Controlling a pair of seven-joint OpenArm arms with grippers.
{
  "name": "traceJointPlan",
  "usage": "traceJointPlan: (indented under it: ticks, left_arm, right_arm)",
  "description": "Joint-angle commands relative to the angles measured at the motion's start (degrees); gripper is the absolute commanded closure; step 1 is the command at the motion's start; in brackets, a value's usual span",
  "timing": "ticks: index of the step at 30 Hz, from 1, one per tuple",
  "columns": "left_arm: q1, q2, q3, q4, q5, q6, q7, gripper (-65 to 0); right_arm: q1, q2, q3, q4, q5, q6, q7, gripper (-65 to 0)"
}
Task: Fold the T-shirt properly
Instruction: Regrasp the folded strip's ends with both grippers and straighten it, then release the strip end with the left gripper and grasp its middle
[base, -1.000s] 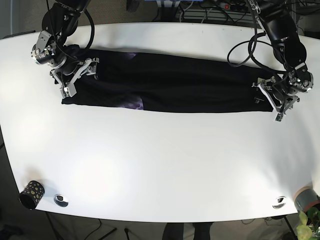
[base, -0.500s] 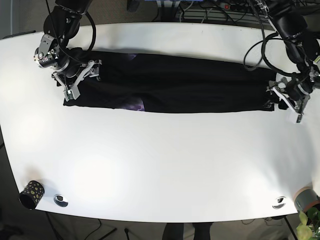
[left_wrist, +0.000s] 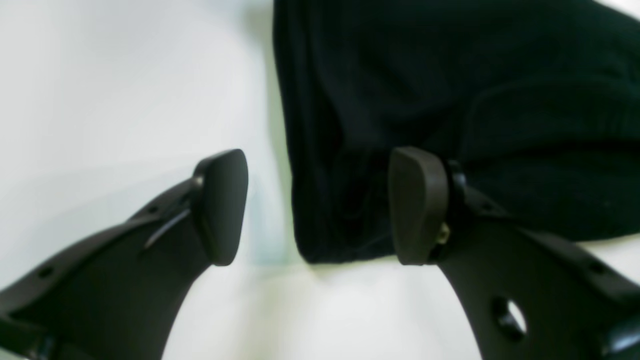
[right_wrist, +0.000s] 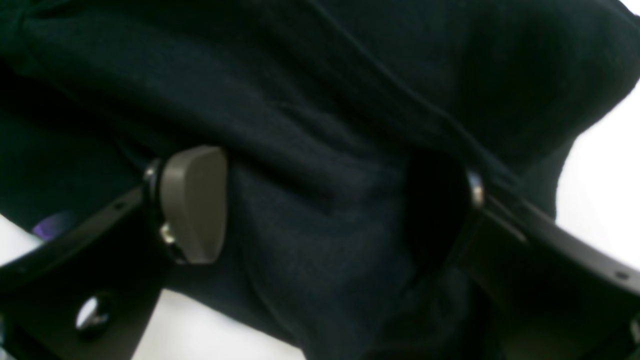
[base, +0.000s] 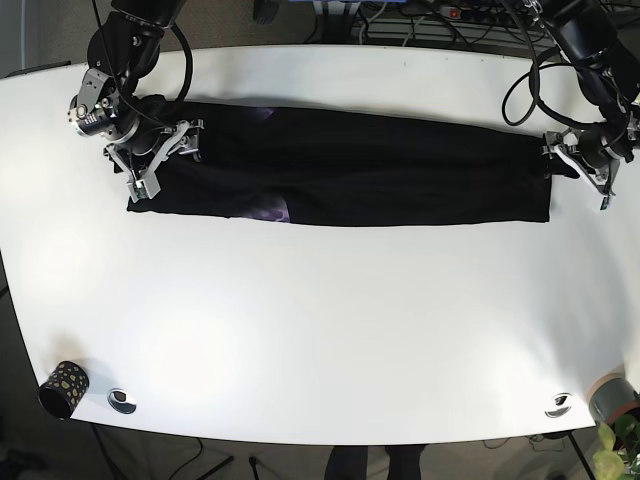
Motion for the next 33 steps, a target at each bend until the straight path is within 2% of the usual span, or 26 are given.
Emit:
traceJointPlan:
  ticks: [1, 16, 19, 21, 22, 23, 26, 30, 33]
  left_arm:
    - [-0.9, -0.9, 0.0, 0.6, -1.2, -0.1, -0.8, -41.1]
    - [-3.3, 1.2, 0.7, -6.4, -1.2, -0.1, -0.7, -39.0]
    - [-3.3, 1.2, 0.7, -6.5, -0.9, -0.1, -0.7, -25.6]
    - [-3.3, 1.2, 1.6, -6.3, -0.9, -0.1, -0.7, -7.6]
    - [-3.3, 1.2, 2.5, -6.3, -0.9, -0.1, -0.7, -1.8]
    - [-3.3, 1.2, 3.2, -6.3, -0.9, -0.1, -0.7, 0.0]
    - [-3.0, 1.2, 6.2, -4.3, -1.2, -0.1, -0.7, 0.0]
    - [-1.5, 1.3, 8.7, 5.1, -1.1, -0.1, -0.5, 0.0]
    - [-0.2, 1.3, 13.3, 12.6, -0.9, -0.1, -0.5, 0.0]
  right_arm:
    - [0.3, 0.3, 0.1, 0.6, 0.2, -0.05, -0.5, -53.7]
    - [0.4, 0.2, 0.1, 0.6, 0.3, -0.05, -0.5, -53.7]
    - [0.4, 0.2, 0.2, 0.6, 0.3, -0.05, -0.5, -53.7]
    - [0.4, 0.2, 0.2, 0.6, 0.3, -0.05, -0.5, -53.7]
    - [0.4, 0.2, 0.2, 0.6, 0.3, -0.05, -0.5, -53.7]
    - [0.4, 0.2, 0.2, 0.6, 0.3, -0.05, -0.5, -53.7]
    - [0.4, 0.2, 0.1, 0.6, 0.3, -0.05, -0.5, -53.7]
    - [0.4, 0.2, 0.1, 0.6, 0.3, -0.05, -0.5, -53.7]
    - [0.4, 0.2, 0.1, 0.6, 0.3, -0.05, -0.5, -53.7]
